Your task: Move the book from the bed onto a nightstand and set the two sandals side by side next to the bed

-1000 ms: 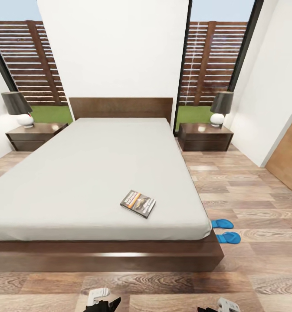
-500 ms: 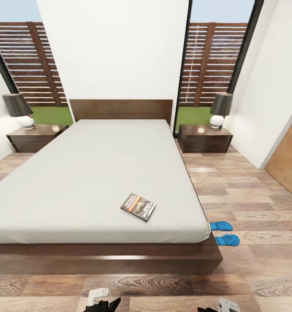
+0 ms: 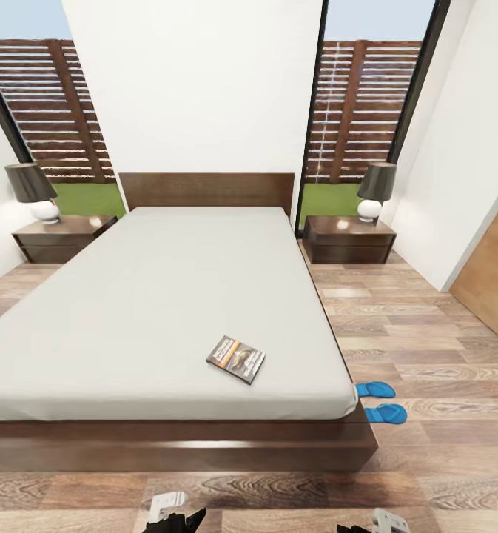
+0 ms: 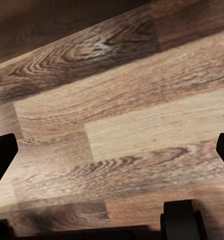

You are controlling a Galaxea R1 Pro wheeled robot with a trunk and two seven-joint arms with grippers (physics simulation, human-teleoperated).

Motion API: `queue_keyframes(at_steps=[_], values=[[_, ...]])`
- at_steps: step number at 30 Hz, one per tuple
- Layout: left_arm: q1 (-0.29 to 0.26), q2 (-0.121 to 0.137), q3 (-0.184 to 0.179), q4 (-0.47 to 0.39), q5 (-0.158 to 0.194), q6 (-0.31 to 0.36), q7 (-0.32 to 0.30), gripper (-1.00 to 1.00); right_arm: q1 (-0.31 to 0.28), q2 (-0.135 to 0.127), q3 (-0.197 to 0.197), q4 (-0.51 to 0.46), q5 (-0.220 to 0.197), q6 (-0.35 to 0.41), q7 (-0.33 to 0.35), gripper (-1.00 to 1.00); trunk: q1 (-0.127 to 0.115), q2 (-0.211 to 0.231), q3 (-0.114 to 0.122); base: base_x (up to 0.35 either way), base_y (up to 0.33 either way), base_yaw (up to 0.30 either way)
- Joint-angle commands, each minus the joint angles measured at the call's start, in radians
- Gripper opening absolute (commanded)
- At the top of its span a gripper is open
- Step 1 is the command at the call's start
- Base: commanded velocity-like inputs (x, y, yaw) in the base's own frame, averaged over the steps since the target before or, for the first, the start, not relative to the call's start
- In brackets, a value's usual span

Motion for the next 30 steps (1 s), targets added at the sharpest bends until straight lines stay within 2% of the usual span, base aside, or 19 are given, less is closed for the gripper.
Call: queue_keyframes(at_steps=[1, 21, 23, 24, 25, 26, 29, 30], values=[[-0.001, 0.0, 0.007, 0.001, -0.003, -0.001, -0.006, 1.0, 0.0, 0.0, -0.002, 0.0, -0.006, 0.001, 0.004, 1.0, -0.004, 0.007, 0.002, 0.0, 0.0, 0.0], [-0.001, 0.0, 0.007, 0.0, -0.003, -0.002, 0.012, 1.0, 0.0, -0.001, -0.005, 0.002, -0.009, 0.001, -0.01, 1.0, -0.081, 0.147, 0.065, 0.0, 0.0, 0.0], [-0.001, 0.0, 0.007, 0.001, -0.004, -0.008, 0.021, 1.0, 0.0, -0.002, -0.007, 0.003, -0.01, 0.001, -0.06, 1.0, -0.088, 0.161, 0.071, 0.0, 0.0, 0.0], [-0.001, 0.001, 0.007, 0.002, -0.005, -0.011, 0.032, 1.0, 0.0, -0.003, -0.008, 0.003, -0.01, 0.001, -0.112, 1.0, -0.092, 0.168, 0.075, 0.0, 0.0, 0.0], [-0.001, 0.005, 0.006, 0.012, -0.012, -0.017, 0.059, 1.0, 0.0, -0.006, -0.009, 0.003, -0.012, 0.0, -0.206, 1.0, -0.096, 0.175, 0.078, 0.0, 0.0, 0.0], [-0.001, 0.007, 0.006, 0.027, -0.019, -0.026, 0.082, 1.0, 0.0, -0.007, -0.009, 0.003, -0.013, 0.0, -0.268, 1.0, -0.1, 0.182, 0.081, 0.0, 0.0, 0.0], [-0.001, 0.01, 0.006, 0.082, -0.041, -0.072, 0.148, 1.0, 0.0, -0.009, -0.011, 0.003, -0.016, 0.0, -0.383, 1.0, -0.111, 0.203, 0.09, 0.0, 0.0, 0.0], [-0.001, 0.01, 0.006, 0.095, -0.046, -0.084, 0.164, 1.0, 0.0, -0.01, -0.011, 0.003, -0.016, 0.0, -0.398, 1.0, -0.115, 0.21, 0.093, 0.0, 0.0, 0.0]])
